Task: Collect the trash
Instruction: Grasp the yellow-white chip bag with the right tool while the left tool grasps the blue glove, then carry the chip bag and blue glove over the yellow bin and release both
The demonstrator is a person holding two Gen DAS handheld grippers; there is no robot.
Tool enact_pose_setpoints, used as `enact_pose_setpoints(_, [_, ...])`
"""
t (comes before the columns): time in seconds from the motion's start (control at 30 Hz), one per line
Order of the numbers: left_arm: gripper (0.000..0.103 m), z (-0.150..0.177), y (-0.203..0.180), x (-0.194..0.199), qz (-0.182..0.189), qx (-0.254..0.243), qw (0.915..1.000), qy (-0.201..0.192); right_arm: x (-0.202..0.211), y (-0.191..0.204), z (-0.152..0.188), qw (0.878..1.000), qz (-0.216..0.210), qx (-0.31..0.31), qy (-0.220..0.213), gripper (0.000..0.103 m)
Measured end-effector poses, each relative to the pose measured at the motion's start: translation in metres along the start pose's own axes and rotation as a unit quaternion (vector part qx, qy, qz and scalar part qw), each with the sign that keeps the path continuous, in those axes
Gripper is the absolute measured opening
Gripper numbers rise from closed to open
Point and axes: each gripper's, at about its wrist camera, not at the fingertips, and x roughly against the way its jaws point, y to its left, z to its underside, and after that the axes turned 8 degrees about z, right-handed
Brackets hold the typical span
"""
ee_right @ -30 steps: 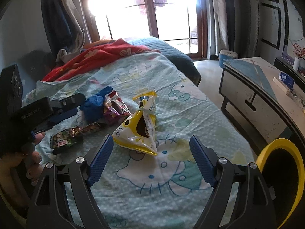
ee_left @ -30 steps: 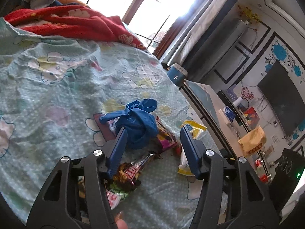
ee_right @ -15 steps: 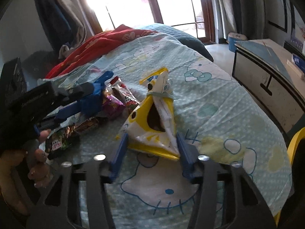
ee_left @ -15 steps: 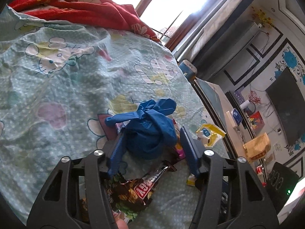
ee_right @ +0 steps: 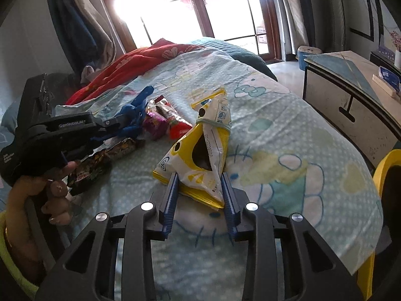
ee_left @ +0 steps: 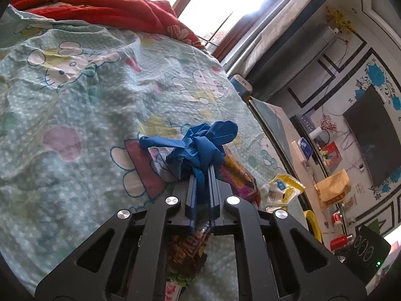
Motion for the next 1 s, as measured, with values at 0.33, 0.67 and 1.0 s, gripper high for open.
enact_pose_setpoints(0.33, [0.002, 0.003, -0.022, 0.031, 0.019, -0.032, 0.9986, -0.037, 0.013, -0.005, 0.008, 1.0, 0.0, -0.003, 0.006, 0.03])
enact_pose_setpoints(0.67, [0.002, 0.005, -0.052, 0.056, 0.042, -0.061, 0.9958, -0.054, 0.033, -0.014, 0.008, 1.0, 0.003, -0.01, -0.007, 0.03])
enact_pose_setpoints(1.0, [0.002, 0.021, -0.092, 0.056, 0.062, -0.106, 0.9916, -0.041, 0.06, -0.035, 0.001, 0.999, 0.018, -0.023, -0.035, 0.029])
